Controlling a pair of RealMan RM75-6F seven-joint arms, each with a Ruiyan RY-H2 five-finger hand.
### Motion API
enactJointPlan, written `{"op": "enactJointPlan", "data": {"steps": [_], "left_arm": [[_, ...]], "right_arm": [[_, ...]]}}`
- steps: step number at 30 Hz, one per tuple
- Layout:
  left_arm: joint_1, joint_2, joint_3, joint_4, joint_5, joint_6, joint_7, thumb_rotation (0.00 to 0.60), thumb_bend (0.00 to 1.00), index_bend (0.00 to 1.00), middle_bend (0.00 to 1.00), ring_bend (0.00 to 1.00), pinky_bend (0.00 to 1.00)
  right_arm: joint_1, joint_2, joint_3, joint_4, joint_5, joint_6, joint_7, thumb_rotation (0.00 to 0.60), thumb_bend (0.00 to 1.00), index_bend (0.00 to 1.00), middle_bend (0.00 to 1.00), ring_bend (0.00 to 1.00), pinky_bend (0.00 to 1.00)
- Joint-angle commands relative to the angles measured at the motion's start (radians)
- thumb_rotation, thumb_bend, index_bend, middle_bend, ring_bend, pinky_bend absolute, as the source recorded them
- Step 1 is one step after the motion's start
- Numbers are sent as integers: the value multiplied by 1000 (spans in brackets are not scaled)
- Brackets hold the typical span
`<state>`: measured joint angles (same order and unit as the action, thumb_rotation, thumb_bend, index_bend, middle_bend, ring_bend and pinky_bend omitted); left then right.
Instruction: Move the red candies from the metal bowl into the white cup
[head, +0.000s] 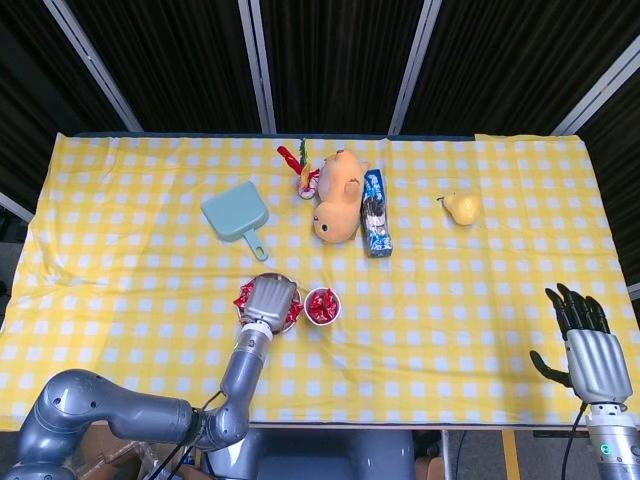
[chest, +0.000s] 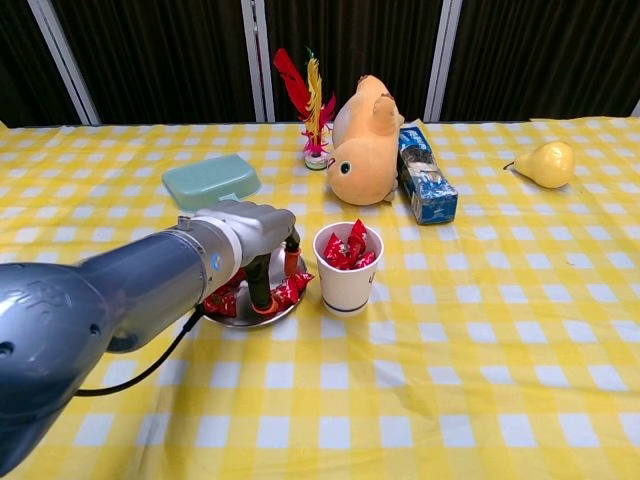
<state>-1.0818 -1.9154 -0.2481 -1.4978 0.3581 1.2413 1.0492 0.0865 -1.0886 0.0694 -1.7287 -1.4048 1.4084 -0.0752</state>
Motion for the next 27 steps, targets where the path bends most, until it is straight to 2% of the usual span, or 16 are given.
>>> {"op": "enactJointPlan", "data": {"steps": [1,9,14,18,24,27], "left_arm": [[3,1,0,1,7,-1,1,600,305,382,976,1000,1000],[11,-16,15,24,5,-14,20,600,331,432,978,1000,1000],[17,-20,16,25,25,-10,16,600,452,486,985,1000,1000],[23,-6,14,7,45,-1,15,600,479,503,986,1000,1000],[39,42,16,-47,63,19,21,600,481,515,987,1000,1000],[64,109,16,-112,79,47,13,600,482,517,987,1000,1000]], "right_arm": [[0,2,0,-2,1,-2,2,600,342,0,0,0,2],[1,1,-1,-1,-1,-2,2,600,342,0,0,0,2],[0,2,-2,-2,0,-3,2,600,342,0,0,0,2],[0,3,-2,-4,0,-2,3,600,341,0,0,0,2],[0,3,-2,-5,0,-3,5,600,342,0,0,0,2],[-1,3,-3,-7,-1,-3,5,600,341,0,0,0,2]]}}
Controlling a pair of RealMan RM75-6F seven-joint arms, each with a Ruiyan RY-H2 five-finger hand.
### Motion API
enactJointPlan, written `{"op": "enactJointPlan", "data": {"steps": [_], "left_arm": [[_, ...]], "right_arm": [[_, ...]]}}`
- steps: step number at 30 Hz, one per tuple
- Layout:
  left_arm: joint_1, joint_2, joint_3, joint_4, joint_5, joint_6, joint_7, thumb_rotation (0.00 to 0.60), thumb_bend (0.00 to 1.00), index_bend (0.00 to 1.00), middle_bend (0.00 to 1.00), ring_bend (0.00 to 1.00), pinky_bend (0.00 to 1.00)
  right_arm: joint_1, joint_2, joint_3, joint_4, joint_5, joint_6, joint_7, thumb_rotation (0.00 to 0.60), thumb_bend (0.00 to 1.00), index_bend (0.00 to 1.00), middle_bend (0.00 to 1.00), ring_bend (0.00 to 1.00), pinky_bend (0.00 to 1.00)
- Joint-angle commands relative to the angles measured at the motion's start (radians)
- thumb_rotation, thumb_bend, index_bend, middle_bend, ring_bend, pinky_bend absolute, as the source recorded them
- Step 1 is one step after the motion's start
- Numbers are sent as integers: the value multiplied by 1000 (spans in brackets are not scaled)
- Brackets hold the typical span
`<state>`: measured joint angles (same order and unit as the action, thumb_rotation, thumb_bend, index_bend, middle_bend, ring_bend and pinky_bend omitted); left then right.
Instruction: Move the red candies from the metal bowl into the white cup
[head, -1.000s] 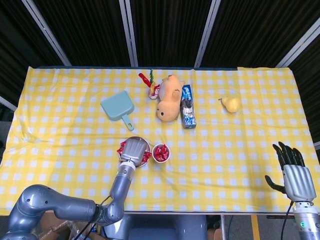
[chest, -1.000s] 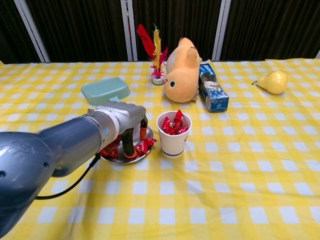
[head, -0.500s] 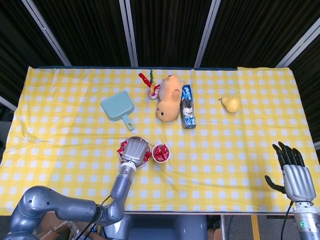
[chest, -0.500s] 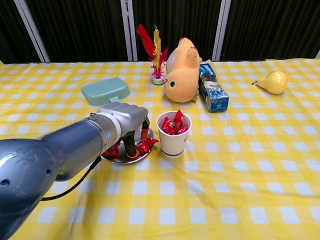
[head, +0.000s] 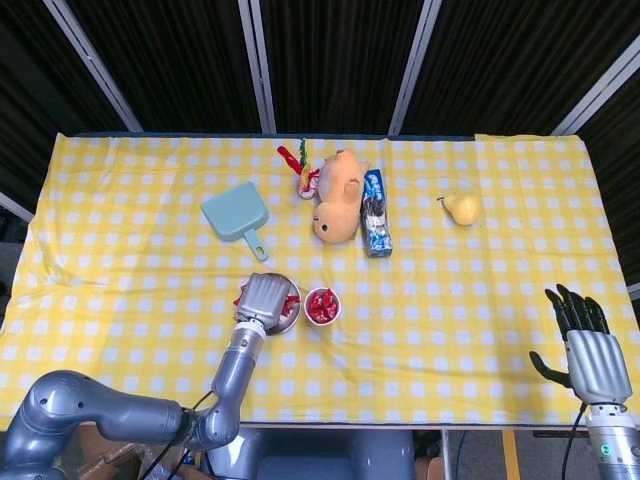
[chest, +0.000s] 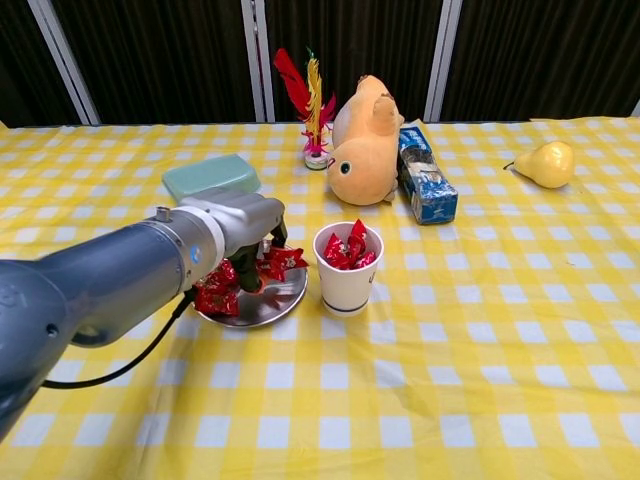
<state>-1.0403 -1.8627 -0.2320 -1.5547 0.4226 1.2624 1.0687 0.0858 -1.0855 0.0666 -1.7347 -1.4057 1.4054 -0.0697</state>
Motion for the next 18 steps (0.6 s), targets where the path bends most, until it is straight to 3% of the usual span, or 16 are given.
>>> {"op": "enactJointPlan", "data": {"steps": [1,10,18], "left_arm": [[29,77,1,-78,19,27,-9,600,482,518,987,1000,1000],[36,220,-14,-247,51,41,6,600,482,520,987,1000,1000],[-1,232,-42,-298,52,36,17,600,482,520,986,1000,1000]], "right_arm": [[0,0,0,-1,0,0,-1,600,341,0,0,0,2],[0,-2,0,-3,1,1,-8,600,341,0,0,0,2],[0,-4,-1,-4,0,1,-10,600,341,0,0,0,2]]}}
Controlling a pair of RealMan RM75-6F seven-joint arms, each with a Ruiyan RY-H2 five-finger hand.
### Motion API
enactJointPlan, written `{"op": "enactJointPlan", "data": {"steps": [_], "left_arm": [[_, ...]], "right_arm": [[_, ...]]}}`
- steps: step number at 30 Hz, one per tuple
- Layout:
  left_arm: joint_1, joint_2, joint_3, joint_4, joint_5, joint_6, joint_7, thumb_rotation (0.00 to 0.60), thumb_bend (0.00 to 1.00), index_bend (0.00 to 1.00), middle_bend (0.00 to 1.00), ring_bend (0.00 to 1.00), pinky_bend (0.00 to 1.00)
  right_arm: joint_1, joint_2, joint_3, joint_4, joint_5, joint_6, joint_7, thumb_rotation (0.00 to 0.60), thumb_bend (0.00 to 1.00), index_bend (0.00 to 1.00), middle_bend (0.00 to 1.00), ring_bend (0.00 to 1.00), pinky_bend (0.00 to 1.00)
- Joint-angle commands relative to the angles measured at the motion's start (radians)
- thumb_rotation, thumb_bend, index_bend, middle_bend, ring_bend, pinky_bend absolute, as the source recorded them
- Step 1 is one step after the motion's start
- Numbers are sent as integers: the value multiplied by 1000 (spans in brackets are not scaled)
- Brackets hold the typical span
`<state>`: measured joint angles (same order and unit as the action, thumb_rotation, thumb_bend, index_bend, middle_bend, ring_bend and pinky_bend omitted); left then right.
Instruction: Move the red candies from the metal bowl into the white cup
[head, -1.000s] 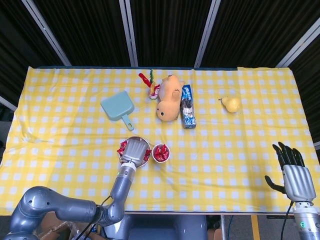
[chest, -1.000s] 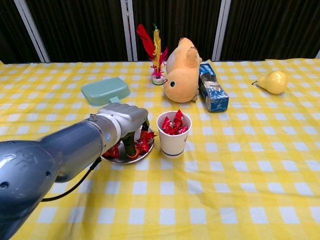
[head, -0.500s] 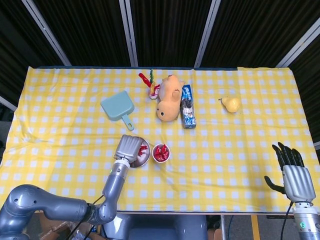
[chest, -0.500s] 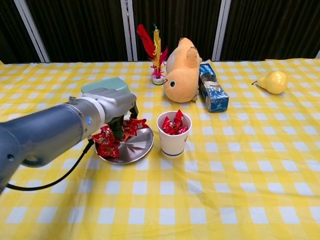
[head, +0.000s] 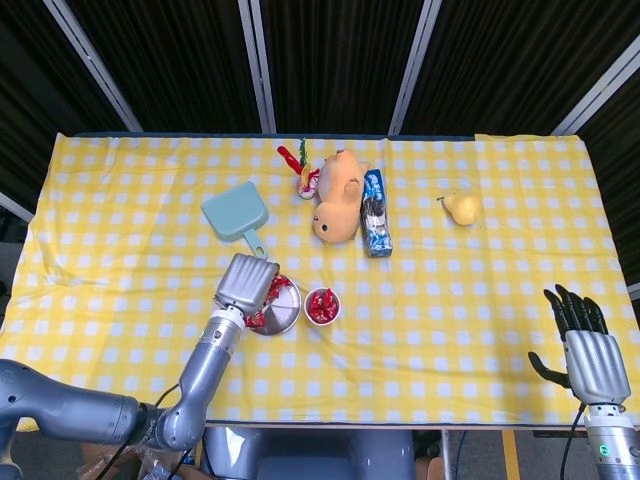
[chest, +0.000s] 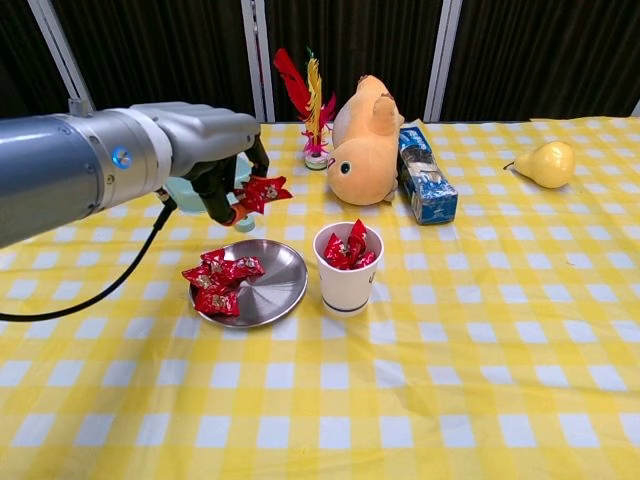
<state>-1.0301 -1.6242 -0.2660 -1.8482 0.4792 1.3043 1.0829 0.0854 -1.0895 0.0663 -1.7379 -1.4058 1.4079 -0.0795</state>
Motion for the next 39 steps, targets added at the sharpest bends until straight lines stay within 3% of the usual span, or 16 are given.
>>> {"op": "enactJointPlan", "data": {"steps": [1,19,24,31,39], "left_arm": [[-17,-12,-9,-4,-10,-9,4,600,482,520,986,1000,1000],[-141,-225,-43,148,-37,-8,37,600,481,519,986,1000,1000],[-153,-242,-45,172,-50,-6,46,600,472,510,982,1000,1000],[-152,-236,-44,170,-67,-5,51,600,349,474,975,1000,1000],[-139,-225,-46,143,-50,-3,19,600,340,451,975,1000,1000]], "right_arm": [[0,0,-1,-1,1,-2,0,600,341,0,0,0,2],[2,6,-3,-1,-4,-9,18,600,342,0,0,0,2],[2,7,-3,-3,-3,-11,21,600,341,0,0,0,2],[3,6,-4,-3,-4,-10,18,600,341,0,0,0,2],[2,6,-3,-3,-2,-9,18,600,342,0,0,0,2]]}}
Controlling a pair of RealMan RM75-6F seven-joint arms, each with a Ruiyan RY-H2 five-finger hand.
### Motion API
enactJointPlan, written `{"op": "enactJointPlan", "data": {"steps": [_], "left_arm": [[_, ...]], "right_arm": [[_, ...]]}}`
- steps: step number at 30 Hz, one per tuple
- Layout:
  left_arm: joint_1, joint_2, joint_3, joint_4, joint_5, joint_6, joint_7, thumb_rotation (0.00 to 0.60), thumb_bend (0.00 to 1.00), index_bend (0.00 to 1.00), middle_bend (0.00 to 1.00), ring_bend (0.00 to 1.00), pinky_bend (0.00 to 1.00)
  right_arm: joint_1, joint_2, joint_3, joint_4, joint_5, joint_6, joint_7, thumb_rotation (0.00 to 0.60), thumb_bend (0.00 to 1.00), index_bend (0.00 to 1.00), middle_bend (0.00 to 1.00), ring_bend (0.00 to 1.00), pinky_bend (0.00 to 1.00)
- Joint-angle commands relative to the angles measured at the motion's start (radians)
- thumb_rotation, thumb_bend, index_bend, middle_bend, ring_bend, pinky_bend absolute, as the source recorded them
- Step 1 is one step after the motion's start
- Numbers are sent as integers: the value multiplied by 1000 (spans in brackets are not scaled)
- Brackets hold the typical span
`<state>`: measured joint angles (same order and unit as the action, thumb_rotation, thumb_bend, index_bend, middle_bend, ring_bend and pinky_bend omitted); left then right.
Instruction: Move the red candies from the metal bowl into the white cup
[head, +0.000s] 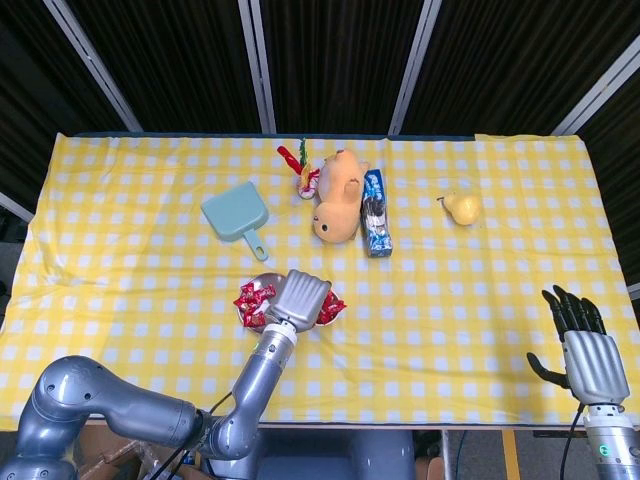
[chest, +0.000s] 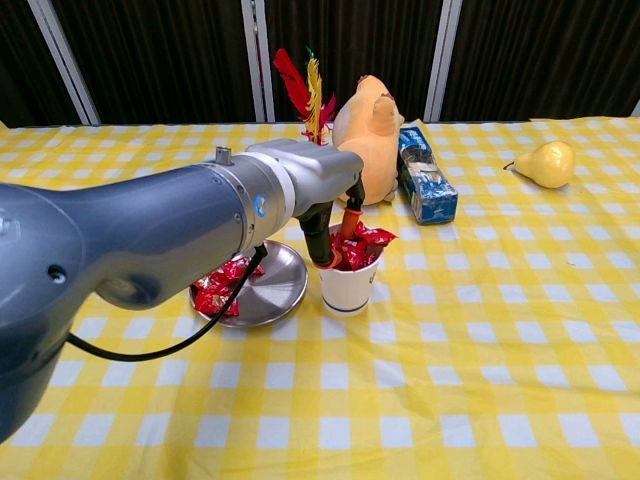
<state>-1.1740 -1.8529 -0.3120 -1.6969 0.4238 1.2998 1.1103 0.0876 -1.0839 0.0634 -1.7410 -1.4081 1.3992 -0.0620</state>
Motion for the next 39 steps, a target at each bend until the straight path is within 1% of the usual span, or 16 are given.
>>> {"op": "enactJointPlan", "data": {"steps": [1,5,16,24,29,31,34,36,39], "left_arm": [[6,6,1,-12,8,3,-12,600,340,451,975,1000,1000],[13,16,2,-30,36,8,-32,600,340,450,975,1000,1000],[26,33,11,-58,39,20,-44,600,341,450,975,1000,1000],[47,70,7,-101,64,32,-77,600,340,457,974,1000,1000],[77,103,10,-140,97,48,-122,600,340,424,930,978,1000],[100,127,21,-171,133,62,-150,600,340,419,922,977,1000],[152,175,51,-232,212,119,-199,600,340,415,910,969,1000],[205,224,95,-284,299,174,-239,600,339,413,895,954,1000],[296,311,169,-349,416,246,-309,600,337,408,845,898,974]], "right_arm": [[0,0,0,0,0,0,1,600,342,0,0,0,2],[-1,0,-1,0,-2,2,1,600,341,0,0,0,2],[-1,1,-1,-2,-2,2,1,600,342,0,0,0,2],[-1,-1,-1,0,-3,3,-2,600,342,0,0,0,2],[-1,-1,0,0,-3,4,-3,600,341,0,0,0,2],[-2,-1,-1,2,-4,5,-2,600,341,0,0,0,2],[-1,-2,1,7,-7,9,1,600,341,0,0,0,2],[-2,-4,2,12,-13,15,4,600,341,0,0,0,2],[-3,-6,1,17,-14,18,2,600,341,0,0,0,2]]}}
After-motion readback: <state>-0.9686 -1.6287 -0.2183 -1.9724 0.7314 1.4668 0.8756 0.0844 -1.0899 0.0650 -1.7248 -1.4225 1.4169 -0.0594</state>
